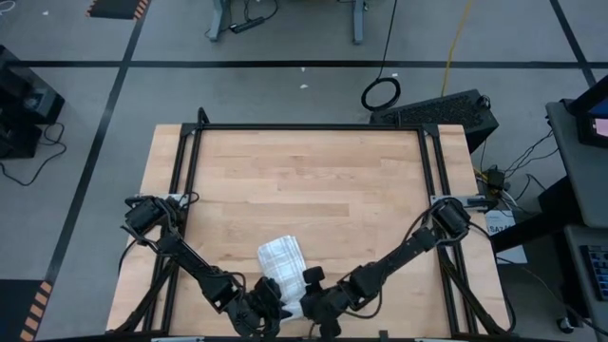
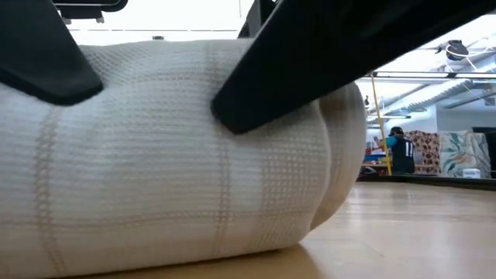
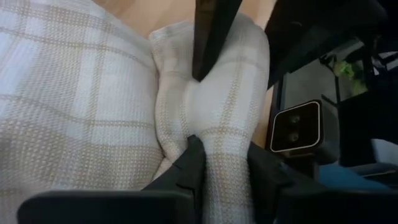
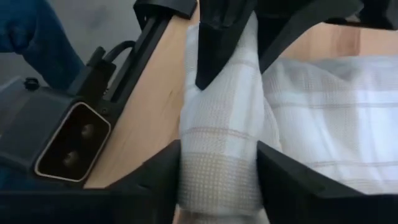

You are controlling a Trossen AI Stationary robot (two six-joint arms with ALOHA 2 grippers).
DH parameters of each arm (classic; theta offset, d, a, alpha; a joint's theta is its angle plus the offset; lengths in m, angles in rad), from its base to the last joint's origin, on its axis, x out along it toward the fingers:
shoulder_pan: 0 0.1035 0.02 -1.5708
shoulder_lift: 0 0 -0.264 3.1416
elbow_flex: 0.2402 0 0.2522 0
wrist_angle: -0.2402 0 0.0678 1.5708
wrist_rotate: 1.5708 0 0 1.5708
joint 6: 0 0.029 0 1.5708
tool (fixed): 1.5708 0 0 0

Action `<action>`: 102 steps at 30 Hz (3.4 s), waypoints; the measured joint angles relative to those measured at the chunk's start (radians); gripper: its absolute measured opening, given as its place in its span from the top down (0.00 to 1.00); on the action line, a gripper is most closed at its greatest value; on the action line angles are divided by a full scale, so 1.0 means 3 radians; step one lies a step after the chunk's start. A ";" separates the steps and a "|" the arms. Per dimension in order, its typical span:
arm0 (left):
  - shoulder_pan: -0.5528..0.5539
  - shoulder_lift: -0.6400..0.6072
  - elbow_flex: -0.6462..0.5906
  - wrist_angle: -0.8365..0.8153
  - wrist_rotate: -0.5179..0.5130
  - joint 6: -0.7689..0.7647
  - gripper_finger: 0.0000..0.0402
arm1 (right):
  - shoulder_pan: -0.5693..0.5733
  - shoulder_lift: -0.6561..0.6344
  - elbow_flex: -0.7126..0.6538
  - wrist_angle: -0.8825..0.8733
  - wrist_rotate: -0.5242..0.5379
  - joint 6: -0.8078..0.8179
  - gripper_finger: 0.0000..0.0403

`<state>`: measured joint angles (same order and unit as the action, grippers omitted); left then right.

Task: Roll towel
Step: Roll the brown checkered towel

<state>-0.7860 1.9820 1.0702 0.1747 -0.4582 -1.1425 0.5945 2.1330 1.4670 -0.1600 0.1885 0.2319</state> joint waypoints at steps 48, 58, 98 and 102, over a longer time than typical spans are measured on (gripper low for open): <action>-0.0684 0.0285 0.0004 0.0175 -0.1709 0.2648 0.38 | -0.0711 0.0258 0.0004 0.0291 -0.1521 0.1463 0.89; -0.0527 0.0277 0.0011 -0.0229 -0.1524 0.2524 0.38 | -0.0713 0.0258 -0.0001 0.0342 -0.1532 0.1529 0.89; 0.0043 0.0219 0.0015 -0.0220 -0.0186 0.1249 0.69 | 0.0436 -0.0091 -0.0011 -0.0332 0.1141 0.0000 0.43; 0.0091 0.0197 0.0011 -0.0208 -0.0101 0.1165 0.69 | 0.0564 0.0064 -0.0006 -0.0134 0.1661 -0.0216 0.43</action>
<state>-0.7588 2.0412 1.0736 0.1121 -0.4886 -0.7929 0.7635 2.1521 1.4651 -0.2003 0.6866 0.1672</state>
